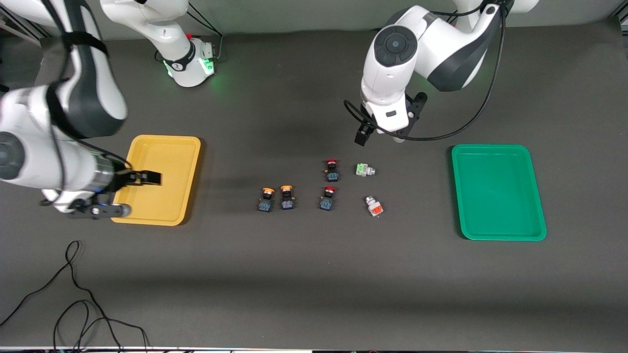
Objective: Place green and yellow buttons in trays
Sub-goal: 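Move the left gripper to the green button while the right gripper reaches the yellow-capped button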
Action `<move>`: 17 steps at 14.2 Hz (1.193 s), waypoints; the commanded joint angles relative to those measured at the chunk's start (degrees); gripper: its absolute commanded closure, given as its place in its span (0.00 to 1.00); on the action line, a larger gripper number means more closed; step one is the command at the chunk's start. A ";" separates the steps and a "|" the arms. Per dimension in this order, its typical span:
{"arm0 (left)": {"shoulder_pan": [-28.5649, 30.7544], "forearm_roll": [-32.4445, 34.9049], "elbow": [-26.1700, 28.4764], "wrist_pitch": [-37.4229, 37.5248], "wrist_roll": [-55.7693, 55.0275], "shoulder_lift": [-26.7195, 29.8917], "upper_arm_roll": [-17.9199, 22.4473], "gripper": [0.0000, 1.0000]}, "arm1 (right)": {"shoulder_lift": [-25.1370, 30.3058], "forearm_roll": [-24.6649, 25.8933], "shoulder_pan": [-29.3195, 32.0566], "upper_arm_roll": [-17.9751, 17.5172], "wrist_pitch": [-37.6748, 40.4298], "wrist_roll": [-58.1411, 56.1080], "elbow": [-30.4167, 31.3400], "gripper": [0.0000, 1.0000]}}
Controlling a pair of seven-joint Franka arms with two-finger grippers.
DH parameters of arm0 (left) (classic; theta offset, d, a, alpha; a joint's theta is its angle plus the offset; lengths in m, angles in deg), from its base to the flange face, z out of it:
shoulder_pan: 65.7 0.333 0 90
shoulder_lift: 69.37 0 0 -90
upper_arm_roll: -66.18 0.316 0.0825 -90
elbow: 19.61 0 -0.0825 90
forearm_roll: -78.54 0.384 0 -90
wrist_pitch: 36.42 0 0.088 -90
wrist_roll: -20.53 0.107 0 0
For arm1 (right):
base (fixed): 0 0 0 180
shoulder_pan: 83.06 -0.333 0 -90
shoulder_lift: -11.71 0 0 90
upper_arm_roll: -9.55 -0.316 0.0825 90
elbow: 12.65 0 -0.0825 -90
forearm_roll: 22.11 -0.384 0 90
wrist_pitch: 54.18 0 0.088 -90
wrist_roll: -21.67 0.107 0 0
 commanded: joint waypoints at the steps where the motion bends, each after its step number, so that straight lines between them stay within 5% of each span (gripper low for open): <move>1: -0.49 0.82 3.82 -4.43 -2.35 -0.65 0.49 0.00 | -0.61 -0.32 -0.30 -4.01 -7.53 6.77 4.38 0.00; 5: -0.75 3.44 11.38 -15.84 -5.86 -2.67 0.49 0.00 | -4.74 -0.32 -1.44 -8.41 -16.85 17.65 6.67 0.00; 10: -1.28 13.63 11.83 -24.91 -14.29 -13.21 0.58 0.00 | -10.36 0.47 -5.13 -9.65 -24.33 25.84 6.68 0.00; 17: -1.19 21.11 11.57 -32.74 -21.77 -20.42 1.36 0.00 | -17.40 4.85 -8.39 -9.65 -33.57 30.69 6.33 0.00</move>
